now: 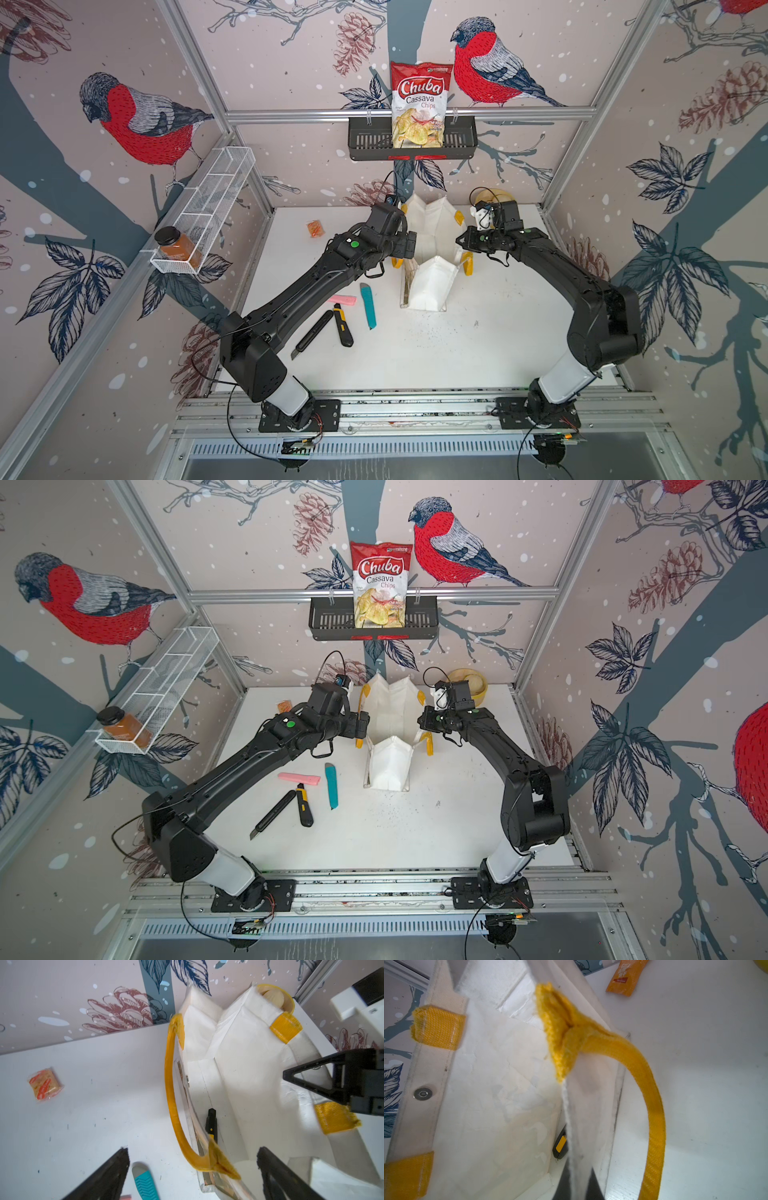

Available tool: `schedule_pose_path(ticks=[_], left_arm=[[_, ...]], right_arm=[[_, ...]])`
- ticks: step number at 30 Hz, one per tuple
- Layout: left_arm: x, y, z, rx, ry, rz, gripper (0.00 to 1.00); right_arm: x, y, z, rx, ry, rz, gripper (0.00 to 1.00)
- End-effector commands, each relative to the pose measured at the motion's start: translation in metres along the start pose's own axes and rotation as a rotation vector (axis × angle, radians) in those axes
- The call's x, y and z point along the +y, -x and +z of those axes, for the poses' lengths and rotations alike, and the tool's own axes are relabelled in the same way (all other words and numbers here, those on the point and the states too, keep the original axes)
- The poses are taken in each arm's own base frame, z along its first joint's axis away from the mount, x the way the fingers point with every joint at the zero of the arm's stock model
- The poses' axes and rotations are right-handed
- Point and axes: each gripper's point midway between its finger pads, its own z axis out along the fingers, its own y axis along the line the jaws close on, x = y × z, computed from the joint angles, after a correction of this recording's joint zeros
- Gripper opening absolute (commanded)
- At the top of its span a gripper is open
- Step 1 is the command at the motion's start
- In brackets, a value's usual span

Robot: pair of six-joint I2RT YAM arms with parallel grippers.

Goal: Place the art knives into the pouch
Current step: Pick up the utility knife at the center of the board.

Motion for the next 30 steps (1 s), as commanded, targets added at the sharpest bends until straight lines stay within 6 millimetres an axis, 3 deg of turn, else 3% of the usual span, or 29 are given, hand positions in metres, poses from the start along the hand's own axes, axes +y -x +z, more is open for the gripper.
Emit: schedule_pose_path(ticks=[1,5,11,15,18,20,25,30], left_arm=[[0.033,-0.023,0.001,0.025,0.137,-0.115,0.96],[0.043,-0.065,0.005,0.083,0.124,-0.157,0.96],[0.046,-0.125,0.019,0.226,0.107,-0.196,0.96],[0.047,-0.154,0.023,0.291,0.105,-0.228,0.96],[0.043,-0.141,0.009,0.219,0.042,-0.255,0.96],[0.038,-0.121,-0.003,0.151,0.001,-0.246,0.96],[0.029,-0.076,-0.025,0.06,-0.042,-0.242,0.96],[0.04,-0.074,-0.038,0.078,0.019,-0.255,0.96]], right_arm=[[0.013,0.006,-0.002,-0.039,0.052,-0.059,0.0],[0.023,0.01,-0.011,-0.08,0.073,-0.089,0.0],[0.035,0.006,-0.007,-0.06,0.06,-0.131,0.0],[0.028,0.008,-0.005,-0.063,0.045,-0.09,0.0],[0.013,0.01,-0.004,-0.07,0.033,-0.036,0.0],[0.006,0.009,-0.002,-0.056,0.031,-0.022,0.0],[0.008,0.007,-0.001,-0.049,0.053,-0.023,0.0],[-0.002,0.007,0.001,-0.039,0.054,0.02,0.0]])
